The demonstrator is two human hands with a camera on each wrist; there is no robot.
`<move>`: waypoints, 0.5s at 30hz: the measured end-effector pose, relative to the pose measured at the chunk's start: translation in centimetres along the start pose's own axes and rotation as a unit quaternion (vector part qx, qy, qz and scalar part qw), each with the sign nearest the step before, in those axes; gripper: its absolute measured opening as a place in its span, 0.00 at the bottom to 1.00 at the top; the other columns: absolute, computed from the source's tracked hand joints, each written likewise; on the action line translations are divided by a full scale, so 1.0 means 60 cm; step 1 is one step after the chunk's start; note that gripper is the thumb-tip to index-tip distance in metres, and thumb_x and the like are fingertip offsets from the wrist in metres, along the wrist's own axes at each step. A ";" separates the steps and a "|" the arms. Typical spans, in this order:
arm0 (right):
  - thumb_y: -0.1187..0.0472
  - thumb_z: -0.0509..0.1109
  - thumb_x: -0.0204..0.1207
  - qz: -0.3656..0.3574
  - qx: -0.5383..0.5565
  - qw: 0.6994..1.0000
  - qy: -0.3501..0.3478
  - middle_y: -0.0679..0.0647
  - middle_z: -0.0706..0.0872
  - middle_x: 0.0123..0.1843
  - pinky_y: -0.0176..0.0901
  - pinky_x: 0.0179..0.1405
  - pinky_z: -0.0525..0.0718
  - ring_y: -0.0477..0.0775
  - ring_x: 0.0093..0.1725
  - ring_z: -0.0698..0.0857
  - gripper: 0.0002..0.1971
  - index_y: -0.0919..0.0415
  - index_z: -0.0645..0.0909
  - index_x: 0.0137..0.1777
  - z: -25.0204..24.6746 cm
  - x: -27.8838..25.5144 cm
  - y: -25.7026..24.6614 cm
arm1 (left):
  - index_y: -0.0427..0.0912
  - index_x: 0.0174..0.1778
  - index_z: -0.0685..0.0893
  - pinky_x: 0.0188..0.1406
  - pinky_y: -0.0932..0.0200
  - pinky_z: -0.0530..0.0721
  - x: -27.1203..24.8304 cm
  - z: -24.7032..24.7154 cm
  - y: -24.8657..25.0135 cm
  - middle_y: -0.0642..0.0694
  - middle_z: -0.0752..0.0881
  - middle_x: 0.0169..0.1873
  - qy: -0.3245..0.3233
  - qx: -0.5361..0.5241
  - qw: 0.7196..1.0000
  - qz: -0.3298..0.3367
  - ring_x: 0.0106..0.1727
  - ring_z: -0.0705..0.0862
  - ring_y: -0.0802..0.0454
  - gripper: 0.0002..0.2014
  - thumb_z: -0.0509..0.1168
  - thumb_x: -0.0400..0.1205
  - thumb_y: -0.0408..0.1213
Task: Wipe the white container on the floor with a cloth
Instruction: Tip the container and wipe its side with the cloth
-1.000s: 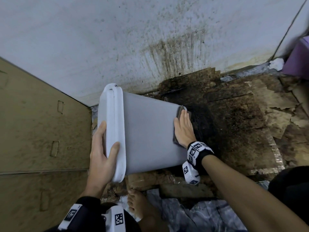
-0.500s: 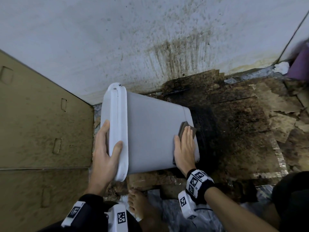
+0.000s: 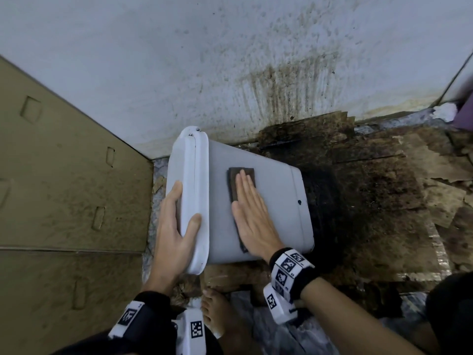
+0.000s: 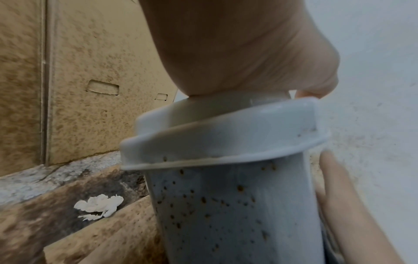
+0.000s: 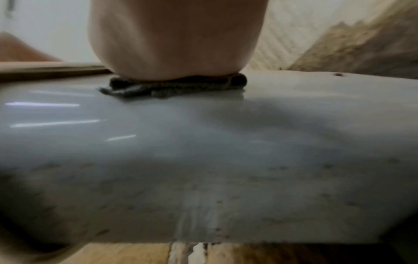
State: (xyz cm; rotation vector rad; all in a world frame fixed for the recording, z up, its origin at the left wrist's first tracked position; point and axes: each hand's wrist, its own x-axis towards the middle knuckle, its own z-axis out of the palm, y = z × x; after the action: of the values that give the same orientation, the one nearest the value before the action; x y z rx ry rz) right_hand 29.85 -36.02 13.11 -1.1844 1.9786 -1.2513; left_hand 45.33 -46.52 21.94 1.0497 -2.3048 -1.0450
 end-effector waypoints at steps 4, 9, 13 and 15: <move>0.44 0.38 0.92 0.130 0.009 0.991 0.025 0.42 0.32 0.91 0.51 0.90 0.39 0.35 0.87 0.32 0.31 0.50 0.35 0.91 -0.007 0.017 0.044 | 0.50 0.90 0.64 0.86 0.32 0.70 0.000 -0.002 -0.006 0.55 0.66 0.89 0.004 -0.008 1.000 0.000 0.89 0.66 0.54 0.37 0.62 0.85 0.58; 0.48 0.38 0.93 0.140 0.019 0.990 0.030 0.43 0.30 0.90 0.45 0.89 0.33 0.36 0.87 0.30 0.30 0.53 0.33 0.90 0.006 0.023 -0.005 | 0.50 0.91 0.62 0.86 0.32 0.69 -0.001 0.001 -0.004 0.54 0.66 0.89 0.003 -0.004 1.000 0.004 0.89 0.65 0.55 0.37 0.61 0.85 0.58; 0.48 0.37 0.91 0.058 0.030 0.998 0.016 0.43 0.31 0.91 0.34 0.84 0.28 0.34 0.87 0.30 0.30 0.52 0.34 0.90 0.016 0.022 -0.036 | 0.51 0.91 0.62 0.88 0.34 0.68 0.000 0.007 0.006 0.53 0.65 0.89 -0.003 0.003 1.000 0.015 0.90 0.64 0.56 0.36 0.61 0.86 0.57; 0.51 0.40 0.92 0.028 0.029 0.999 0.012 0.42 0.32 0.91 0.34 0.85 0.29 0.35 0.88 0.32 0.30 0.51 0.35 0.91 0.010 0.025 -0.027 | 0.55 0.90 0.61 0.89 0.36 0.67 -0.001 0.009 0.010 0.53 0.65 0.90 -0.004 -0.001 1.000 0.016 0.90 0.63 0.57 0.35 0.61 0.86 0.57</move>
State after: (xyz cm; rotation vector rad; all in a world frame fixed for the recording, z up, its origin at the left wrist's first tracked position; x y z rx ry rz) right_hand 30.21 -37.92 14.38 -1.0840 1.9645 -1.2924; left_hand 44.78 -46.00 22.04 1.0059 -2.3195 -1.0411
